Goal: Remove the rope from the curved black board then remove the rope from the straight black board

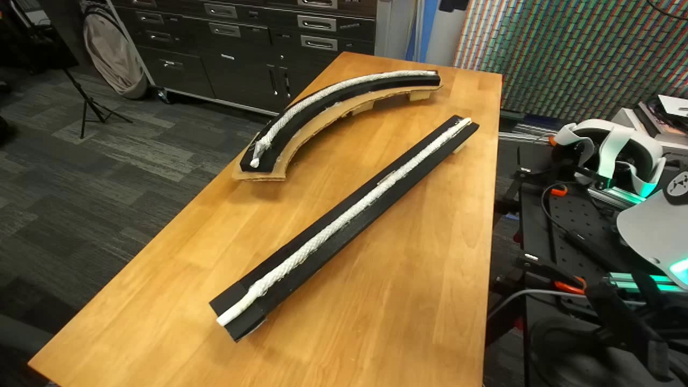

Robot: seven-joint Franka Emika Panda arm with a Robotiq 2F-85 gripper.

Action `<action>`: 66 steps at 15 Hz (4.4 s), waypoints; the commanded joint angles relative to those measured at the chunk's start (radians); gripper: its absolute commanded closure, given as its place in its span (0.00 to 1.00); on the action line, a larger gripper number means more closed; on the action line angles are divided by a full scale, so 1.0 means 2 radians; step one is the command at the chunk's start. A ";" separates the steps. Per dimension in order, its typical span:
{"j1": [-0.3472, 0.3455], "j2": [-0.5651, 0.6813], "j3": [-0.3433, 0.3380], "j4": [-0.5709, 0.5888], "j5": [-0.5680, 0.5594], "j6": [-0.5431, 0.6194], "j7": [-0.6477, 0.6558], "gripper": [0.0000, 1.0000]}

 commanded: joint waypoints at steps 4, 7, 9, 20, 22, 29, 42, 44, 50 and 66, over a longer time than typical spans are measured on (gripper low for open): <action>0.017 0.066 0.056 0.094 0.039 -0.017 0.091 0.00; 0.024 0.117 0.072 0.143 0.038 -0.049 0.115 0.00; 0.022 0.127 0.070 0.152 0.038 -0.052 0.116 0.00; 0.044 0.315 0.104 0.344 0.025 0.023 0.186 0.00; 0.050 0.365 0.107 0.393 0.023 0.019 0.202 0.00; 0.056 0.449 0.106 0.443 0.014 0.013 0.230 0.00; 0.050 0.484 0.112 0.426 0.048 0.071 0.251 0.01; 0.057 0.491 0.112 0.424 0.043 0.080 0.256 0.05; 0.070 0.513 0.112 0.430 0.039 0.088 0.266 0.43; 0.067 0.518 0.118 0.434 0.051 0.131 0.264 0.31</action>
